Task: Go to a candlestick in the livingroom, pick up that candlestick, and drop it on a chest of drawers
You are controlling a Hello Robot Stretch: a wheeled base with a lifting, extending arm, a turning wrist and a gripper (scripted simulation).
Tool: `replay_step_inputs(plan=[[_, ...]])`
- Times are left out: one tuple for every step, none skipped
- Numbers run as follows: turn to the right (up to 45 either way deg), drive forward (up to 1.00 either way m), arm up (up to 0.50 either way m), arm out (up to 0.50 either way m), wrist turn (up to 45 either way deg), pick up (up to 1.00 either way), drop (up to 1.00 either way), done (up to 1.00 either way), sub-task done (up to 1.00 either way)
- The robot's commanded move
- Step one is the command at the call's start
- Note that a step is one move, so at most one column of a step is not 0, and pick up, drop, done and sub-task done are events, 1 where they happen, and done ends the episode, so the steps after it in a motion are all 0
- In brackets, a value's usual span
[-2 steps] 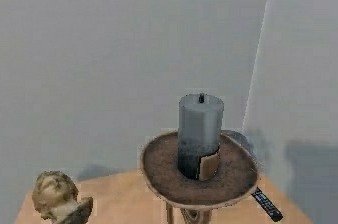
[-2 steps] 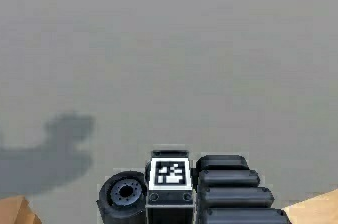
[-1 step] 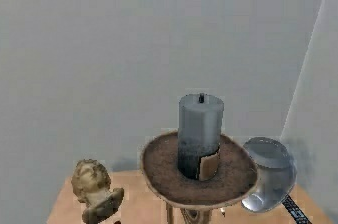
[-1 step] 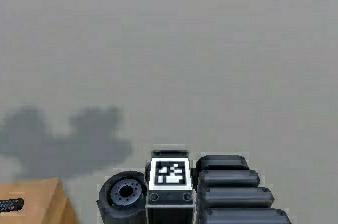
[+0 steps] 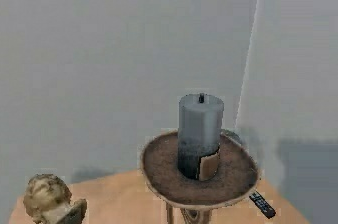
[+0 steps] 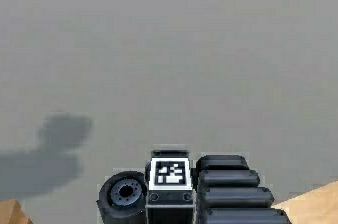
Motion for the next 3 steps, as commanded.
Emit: replay_step_inputs(plan=[[-15.0,0.00,0.00,0.00,0.0,0.00,0.00,0.00,0.00],[45.0,0.00,0.00,0.00,0.0,0.00,0.00,0.00,0.00],[24.0,0.00,0.00,0.00,0.0,0.00,0.00,0.00,0.00]])
